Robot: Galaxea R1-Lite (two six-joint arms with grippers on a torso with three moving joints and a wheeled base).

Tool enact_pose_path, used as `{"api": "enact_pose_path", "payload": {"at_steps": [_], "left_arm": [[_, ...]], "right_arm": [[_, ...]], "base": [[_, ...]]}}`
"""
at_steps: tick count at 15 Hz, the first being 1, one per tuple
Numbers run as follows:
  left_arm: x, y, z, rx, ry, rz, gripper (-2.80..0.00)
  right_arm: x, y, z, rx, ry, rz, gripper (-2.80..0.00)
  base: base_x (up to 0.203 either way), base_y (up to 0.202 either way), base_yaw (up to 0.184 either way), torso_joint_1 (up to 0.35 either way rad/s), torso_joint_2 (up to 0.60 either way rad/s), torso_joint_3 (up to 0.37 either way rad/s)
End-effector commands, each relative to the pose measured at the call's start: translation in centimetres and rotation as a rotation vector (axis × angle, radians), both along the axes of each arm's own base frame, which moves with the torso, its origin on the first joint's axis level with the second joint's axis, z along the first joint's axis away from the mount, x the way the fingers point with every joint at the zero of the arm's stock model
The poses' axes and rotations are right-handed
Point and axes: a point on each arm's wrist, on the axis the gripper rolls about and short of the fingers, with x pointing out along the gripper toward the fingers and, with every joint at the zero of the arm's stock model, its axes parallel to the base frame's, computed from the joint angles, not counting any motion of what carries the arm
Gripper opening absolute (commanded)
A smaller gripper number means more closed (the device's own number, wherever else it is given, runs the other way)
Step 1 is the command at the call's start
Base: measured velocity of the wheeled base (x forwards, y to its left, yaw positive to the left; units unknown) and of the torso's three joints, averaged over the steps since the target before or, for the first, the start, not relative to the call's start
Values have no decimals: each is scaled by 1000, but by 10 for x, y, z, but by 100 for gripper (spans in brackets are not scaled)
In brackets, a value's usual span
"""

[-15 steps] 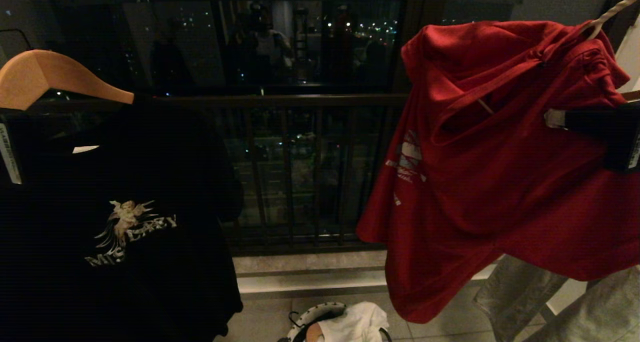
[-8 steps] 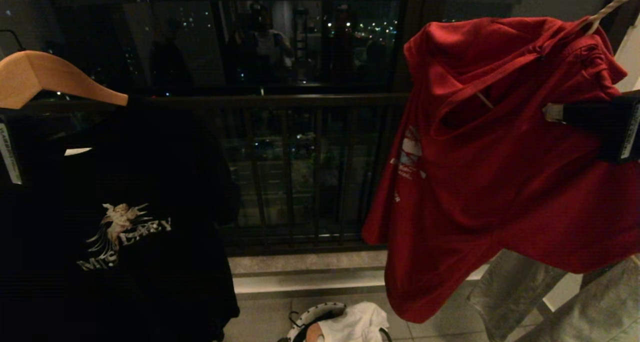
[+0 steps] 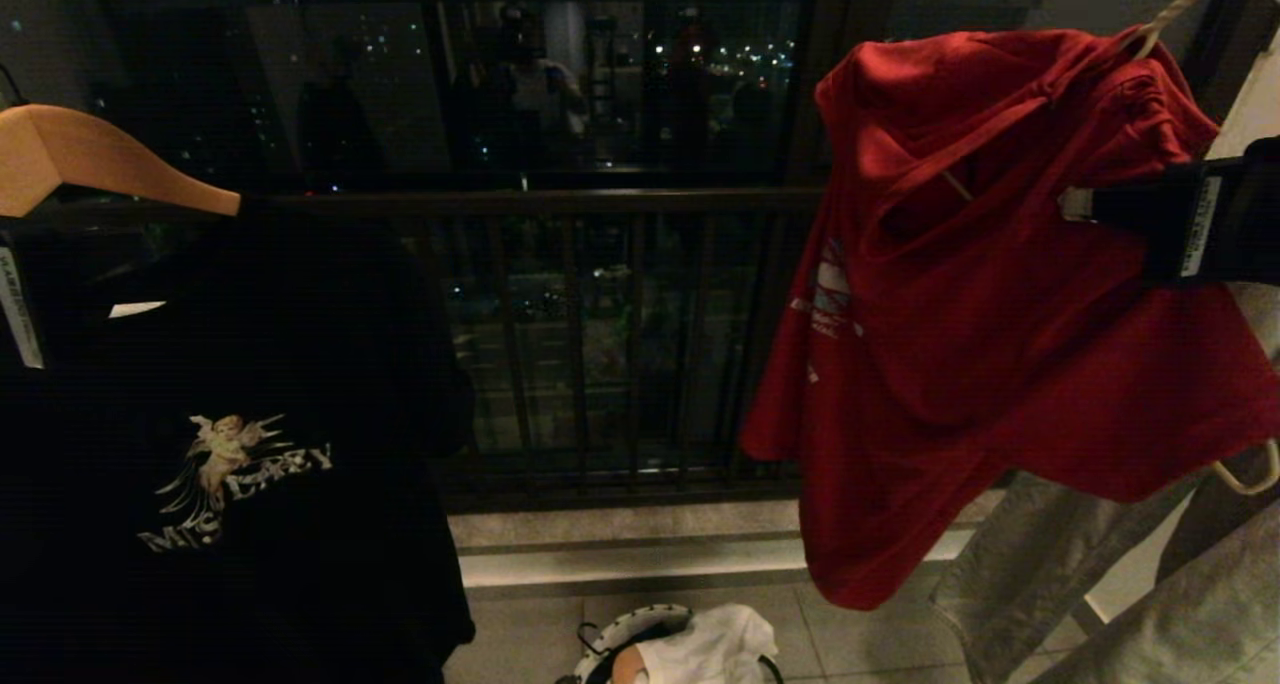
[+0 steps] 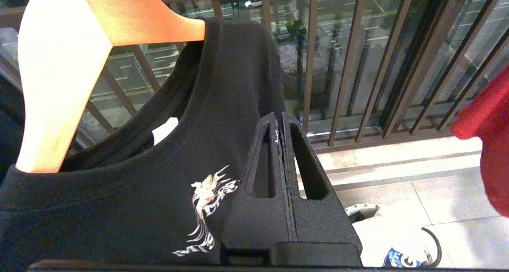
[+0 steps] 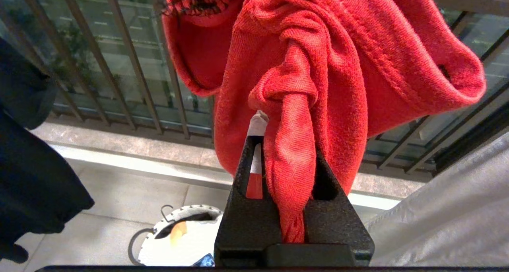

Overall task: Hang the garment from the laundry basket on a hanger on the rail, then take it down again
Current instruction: Hang the clothes rack on the clothesline

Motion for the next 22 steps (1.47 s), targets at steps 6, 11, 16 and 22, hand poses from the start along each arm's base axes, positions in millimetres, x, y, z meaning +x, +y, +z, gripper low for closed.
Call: {"api": "enact_pose_path", "payload": {"at_steps": [6, 11, 16, 22], "left_arm": [[0, 0, 0, 1, 1, 3, -280], [0, 0, 0, 1, 1, 4, -280], [0, 0, 0, 1, 1, 4, -280], [1, 0, 0, 3, 2, 4, -280]], "right_arm": [[27, 5, -2, -12, 28, -18, -280], [36, 4, -4, -15, 43, -37, -280], [42, 5, -12, -29, 78, -39, -280], [40, 3, -11, -28, 75, -48, -280]], "base": [[0, 0, 0, 0, 0, 0], [0, 0, 0, 0, 0, 0], [0, 0, 0, 0, 0, 0], [0, 0, 0, 0, 0, 0]]}}
